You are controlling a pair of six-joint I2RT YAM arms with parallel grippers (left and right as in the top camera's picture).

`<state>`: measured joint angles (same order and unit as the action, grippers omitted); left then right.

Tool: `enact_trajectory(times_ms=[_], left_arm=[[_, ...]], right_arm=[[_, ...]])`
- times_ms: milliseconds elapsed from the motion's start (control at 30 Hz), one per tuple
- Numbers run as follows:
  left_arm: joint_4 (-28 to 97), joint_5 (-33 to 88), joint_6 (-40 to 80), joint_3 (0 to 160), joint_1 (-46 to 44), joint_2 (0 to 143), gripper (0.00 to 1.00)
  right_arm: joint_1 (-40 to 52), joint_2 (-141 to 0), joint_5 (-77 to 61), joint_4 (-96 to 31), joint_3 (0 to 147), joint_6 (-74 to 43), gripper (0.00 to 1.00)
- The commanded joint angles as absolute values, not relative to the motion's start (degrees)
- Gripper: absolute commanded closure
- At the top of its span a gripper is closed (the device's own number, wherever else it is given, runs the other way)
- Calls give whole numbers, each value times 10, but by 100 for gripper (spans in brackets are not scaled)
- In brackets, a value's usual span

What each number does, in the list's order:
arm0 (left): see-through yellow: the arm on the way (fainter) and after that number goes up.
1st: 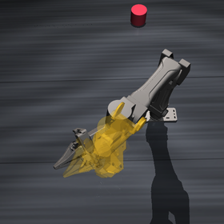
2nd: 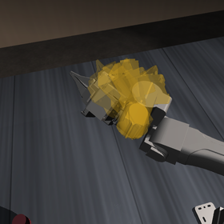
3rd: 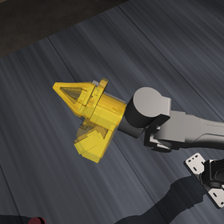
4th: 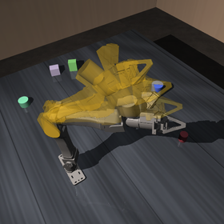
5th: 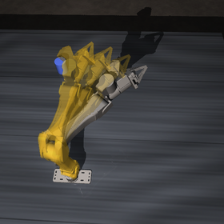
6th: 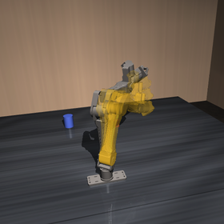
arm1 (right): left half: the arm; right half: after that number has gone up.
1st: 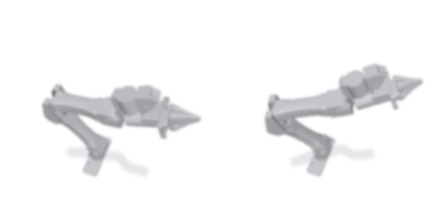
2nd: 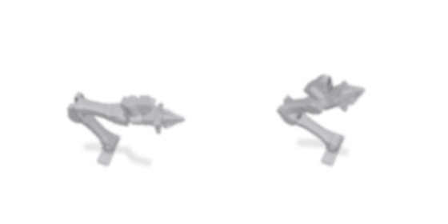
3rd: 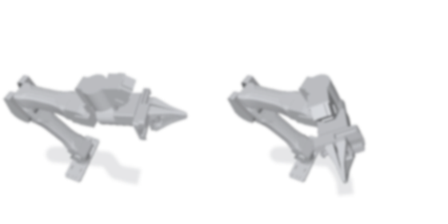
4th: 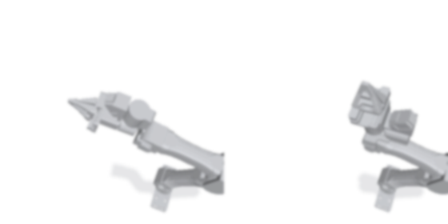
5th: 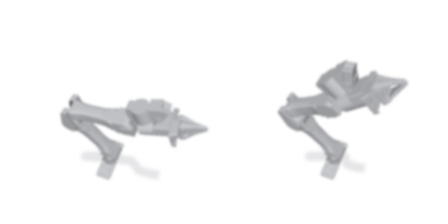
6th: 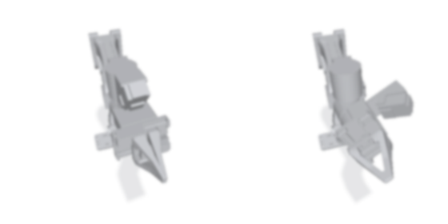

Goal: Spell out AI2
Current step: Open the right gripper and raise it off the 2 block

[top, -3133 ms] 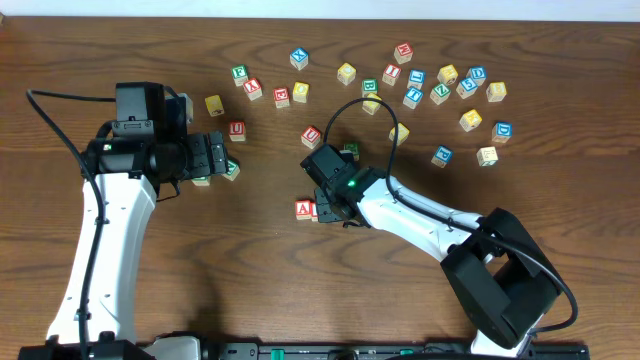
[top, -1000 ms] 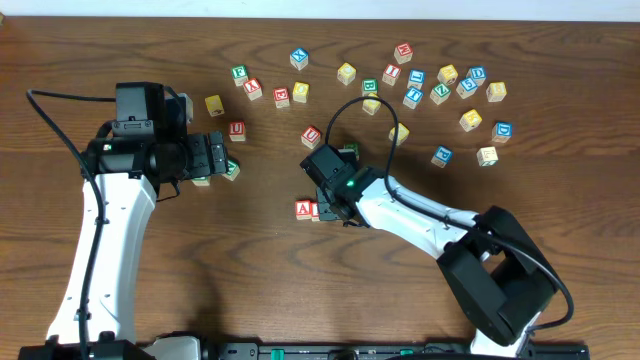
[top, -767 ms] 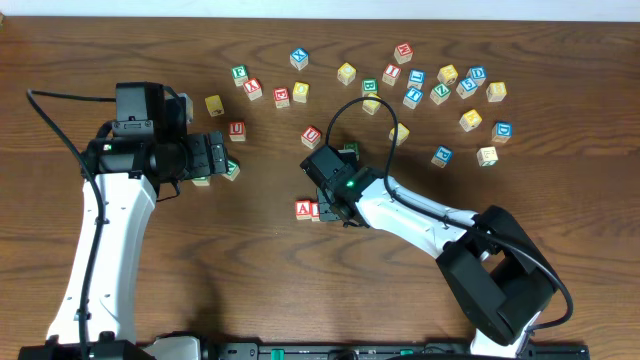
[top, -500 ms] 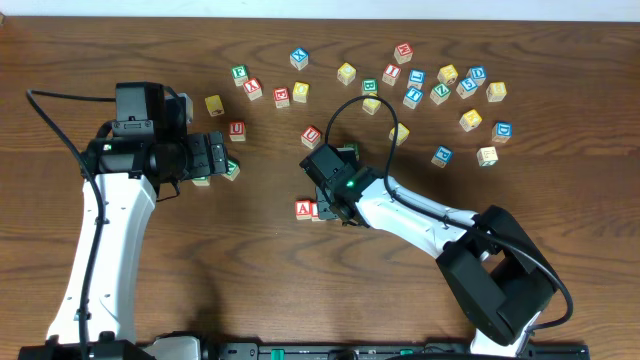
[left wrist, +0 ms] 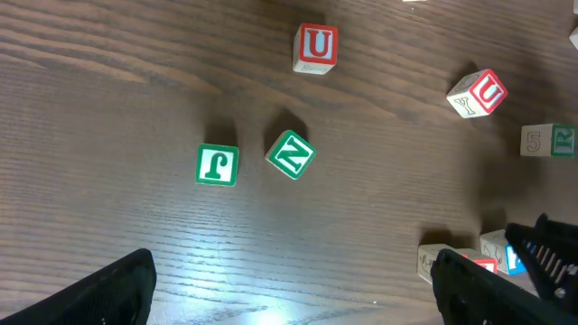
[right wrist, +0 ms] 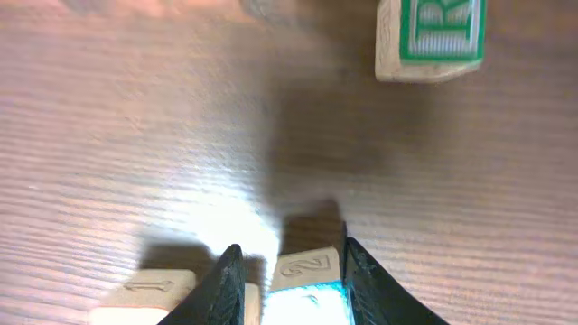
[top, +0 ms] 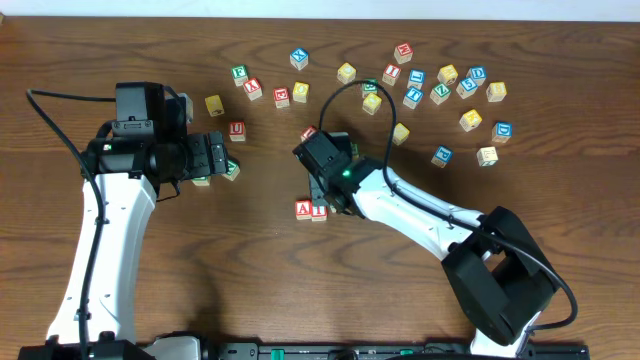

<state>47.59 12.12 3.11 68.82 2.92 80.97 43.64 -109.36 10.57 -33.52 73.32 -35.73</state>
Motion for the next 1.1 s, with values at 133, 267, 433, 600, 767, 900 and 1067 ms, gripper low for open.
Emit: enact_trajectory(times_ms=[133, 267, 433, 600, 767, 900, 1067], left_arm=[[477, 125, 26, 685, 31, 814, 4], [477, 125, 26, 685, 31, 814, 4], [477, 125, 26, 685, 31, 814, 4], [477, 125, 26, 685, 31, 814, 4], [477, 125, 26, 685, 31, 814, 4], [477, 125, 26, 685, 31, 814, 4], [477, 125, 26, 685, 31, 814, 4]], right_arm=[[447, -1098, 130, -347, 764, -346, 70], [446, -1098, 145, -350, 764, -346, 70], [442, -1098, 151, -350, 765, -346, 70], [439, -1098, 180, -349, 765, -347, 72], [439, -1098, 207, -349, 764, -347, 74], [439, -1099, 207, -341, 759, -347, 78], [439, -1113, 207, -338, 759, -352, 85]])
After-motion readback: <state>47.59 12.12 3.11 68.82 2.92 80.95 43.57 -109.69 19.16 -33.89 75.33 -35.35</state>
